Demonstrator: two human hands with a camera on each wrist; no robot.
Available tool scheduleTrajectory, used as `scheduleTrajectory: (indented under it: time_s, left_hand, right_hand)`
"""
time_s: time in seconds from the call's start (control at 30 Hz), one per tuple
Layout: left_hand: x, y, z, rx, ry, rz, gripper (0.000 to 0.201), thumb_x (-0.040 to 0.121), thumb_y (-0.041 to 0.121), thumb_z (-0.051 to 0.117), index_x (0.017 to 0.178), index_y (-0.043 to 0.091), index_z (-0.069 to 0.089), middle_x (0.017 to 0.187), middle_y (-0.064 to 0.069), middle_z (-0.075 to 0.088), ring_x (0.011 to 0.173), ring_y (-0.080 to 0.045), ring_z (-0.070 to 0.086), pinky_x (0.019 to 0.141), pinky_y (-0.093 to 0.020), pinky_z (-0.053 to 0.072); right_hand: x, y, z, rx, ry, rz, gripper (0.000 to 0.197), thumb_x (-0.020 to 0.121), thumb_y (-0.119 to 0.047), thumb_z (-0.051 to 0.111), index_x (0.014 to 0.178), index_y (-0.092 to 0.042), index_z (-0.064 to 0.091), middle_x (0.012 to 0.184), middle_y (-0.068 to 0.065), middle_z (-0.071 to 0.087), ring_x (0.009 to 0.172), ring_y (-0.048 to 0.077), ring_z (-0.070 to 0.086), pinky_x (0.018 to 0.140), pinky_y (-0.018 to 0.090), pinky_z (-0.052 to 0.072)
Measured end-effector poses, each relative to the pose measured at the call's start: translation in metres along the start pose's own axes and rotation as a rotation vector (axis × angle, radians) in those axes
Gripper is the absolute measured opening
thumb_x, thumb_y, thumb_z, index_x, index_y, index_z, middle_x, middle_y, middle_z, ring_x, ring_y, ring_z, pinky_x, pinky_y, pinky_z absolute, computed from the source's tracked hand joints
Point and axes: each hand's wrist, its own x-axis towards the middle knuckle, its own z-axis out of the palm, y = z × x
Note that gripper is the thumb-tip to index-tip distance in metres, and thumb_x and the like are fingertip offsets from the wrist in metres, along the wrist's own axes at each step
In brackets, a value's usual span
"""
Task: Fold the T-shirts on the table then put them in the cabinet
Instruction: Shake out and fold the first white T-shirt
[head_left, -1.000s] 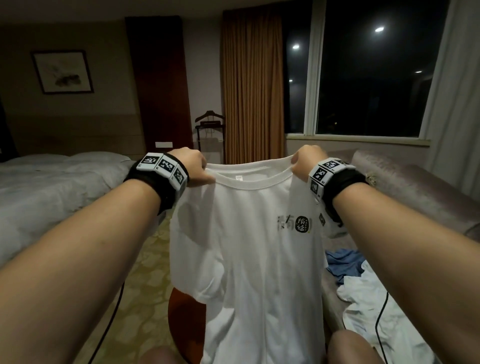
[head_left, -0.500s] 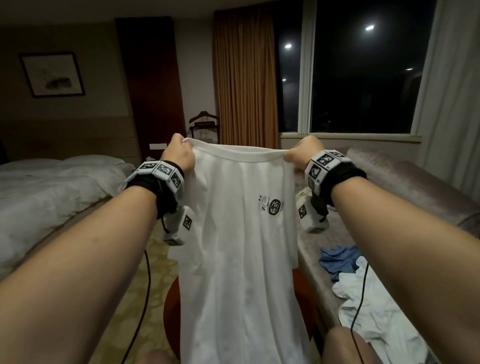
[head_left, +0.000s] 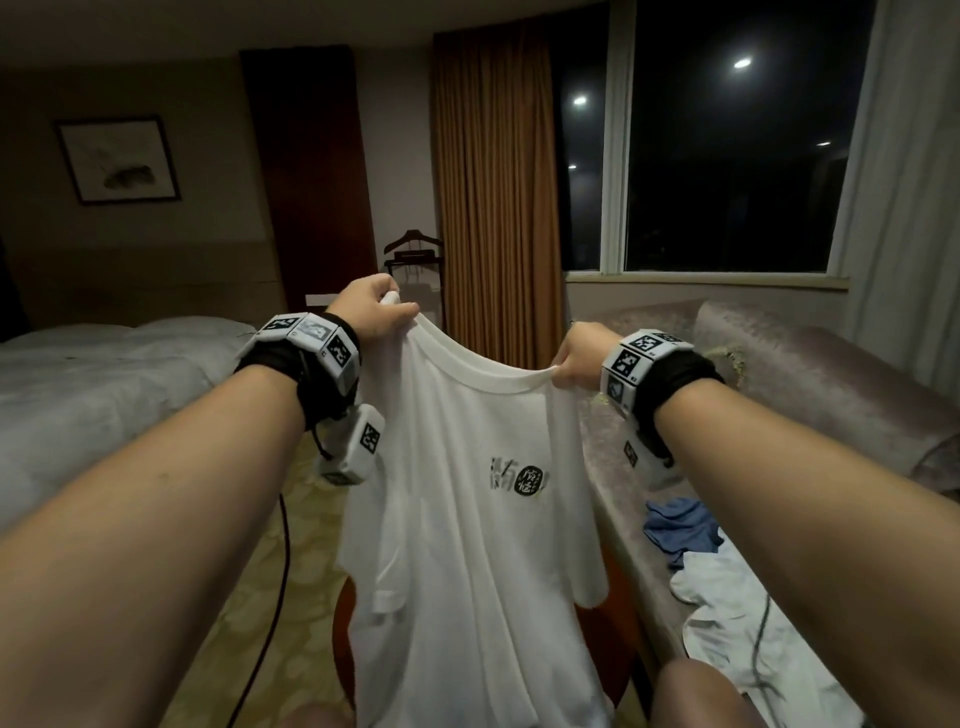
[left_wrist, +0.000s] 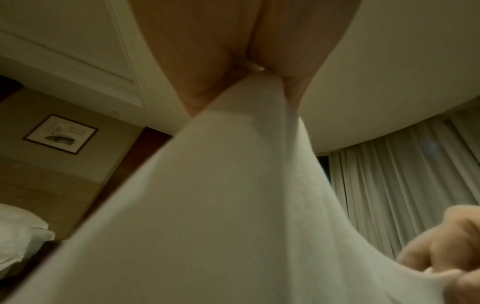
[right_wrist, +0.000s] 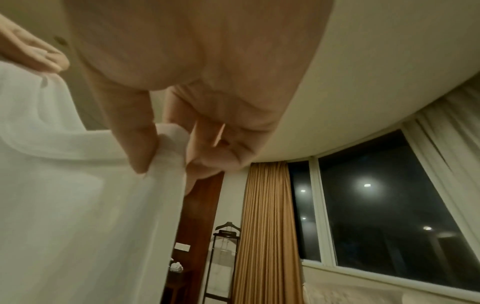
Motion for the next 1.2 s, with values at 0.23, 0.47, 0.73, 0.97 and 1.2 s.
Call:
scheduleTrajectory:
  time_s: [0.23, 0.47, 0.73, 0.97, 1.2]
  left_hand:
    - [0.003, 0.001, -0.001, -0.011, -0.021, 0.052, 0.025, 0.089, 0.013, 0.062, 0.072, 0.025, 0.047, 0.096, -0.005, 0.060, 0.104, -0.029, 0.060, 0.088, -0.039, 0.048]
    - [-0.003, -0.005, 0.000, 0.018, -0.149, -0.002, 0.032, 0.091, -0.001, 0.049, 0.085, 0.023, 0.070, 0.108, 0.001, 0.065, 0.107, -0.016, 0.056, 0.095, -0.030, 0.043]
    - [-0.010, -0.013, 0.007, 0.426, -0.263, 0.041, 0.031, 0.090, 0.000, 0.051, 0.104, 0.019, 0.071, 0.123, -0.005, 0.061, 0.113, -0.023, 0.056, 0.094, -0.033, 0.047]
    - [-0.009, -0.015, 0.011, 0.707, -0.293, 0.042, 0.027, 0.090, 0.008, 0.053, 0.107, 0.019, 0.072, 0.117, -0.008, 0.063, 0.109, -0.028, 0.058, 0.094, -0.038, 0.048]
    - [-0.006, -0.026, 0.012, 0.798, -0.264, 0.057, 0.027, 0.081, 0.034, 0.056, 0.064, 0.014, 0.064, 0.070, -0.004, 0.063, 0.073, -0.022, 0.061, 0.059, -0.028, 0.047]
  right_hand:
    - [-0.005, -0.015, 0.011, -0.070, -0.194, -0.115, 0.037, 0.084, 0.002, 0.050, 0.108, -0.014, 0.073, 0.104, 0.003, 0.071, 0.085, 0.013, 0.059, 0.070, 0.020, 0.048]
    - [0.003, -0.013, 0.019, -0.250, -0.266, 0.027, 0.004, 0.078, -0.006, 0.060, 0.082, -0.005, 0.060, 0.068, 0.007, 0.053, 0.062, 0.022, 0.051, 0.049, 0.024, 0.038]
    - [0.020, 0.004, 0.003, -0.200, -0.042, 0.123, 0.022, 0.071, -0.029, 0.057, 0.077, -0.009, 0.063, 0.080, 0.009, 0.066, 0.077, 0.028, 0.065, 0.077, 0.041, 0.058]
    - [0.013, 0.006, -0.003, -0.079, 0.113, 0.140, 0.014, 0.080, -0.020, 0.054, 0.073, -0.009, 0.059, 0.074, 0.008, 0.061, 0.070, 0.027, 0.061, 0.065, 0.033, 0.053]
    - [0.010, 0.012, -0.005, -0.087, 0.141, 0.150, 0.018, 0.082, -0.020, 0.053, 0.069, -0.008, 0.056, 0.071, 0.008, 0.058, 0.067, 0.026, 0.058, 0.058, 0.029, 0.046]
